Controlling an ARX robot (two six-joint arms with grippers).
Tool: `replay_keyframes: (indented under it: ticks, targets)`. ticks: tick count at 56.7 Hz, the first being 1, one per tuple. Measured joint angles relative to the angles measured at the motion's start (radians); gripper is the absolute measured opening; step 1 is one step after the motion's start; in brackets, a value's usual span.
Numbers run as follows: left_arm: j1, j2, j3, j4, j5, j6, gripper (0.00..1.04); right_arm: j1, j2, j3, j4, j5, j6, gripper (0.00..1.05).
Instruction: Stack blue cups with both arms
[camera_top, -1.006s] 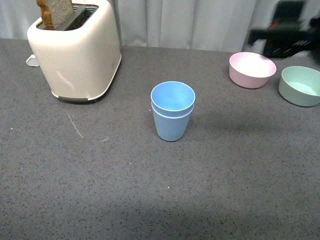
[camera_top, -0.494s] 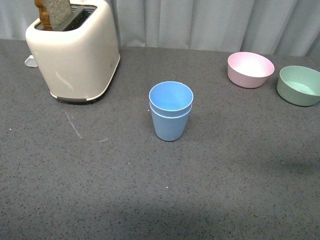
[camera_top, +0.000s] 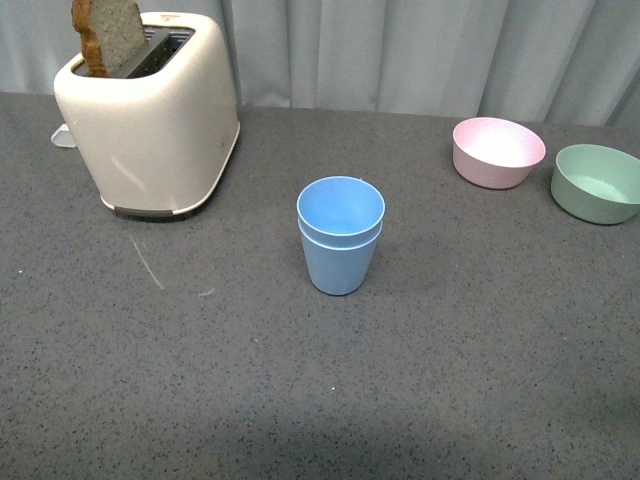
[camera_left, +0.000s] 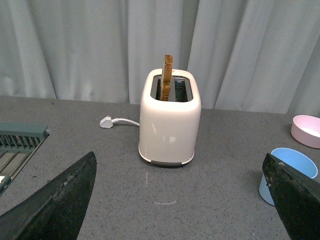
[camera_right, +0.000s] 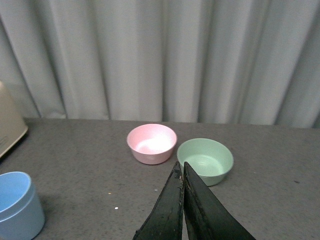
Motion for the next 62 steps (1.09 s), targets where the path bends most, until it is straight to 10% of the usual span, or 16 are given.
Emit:
replay_keyframes:
  ticks: [62]
  targets:
    - [0.0, 0.0, 0.0, 0.0, 0.0, 0.0, 0.98, 0.0, -0.662, -0.037, -0.602, -0.007, 0.0, 0.01]
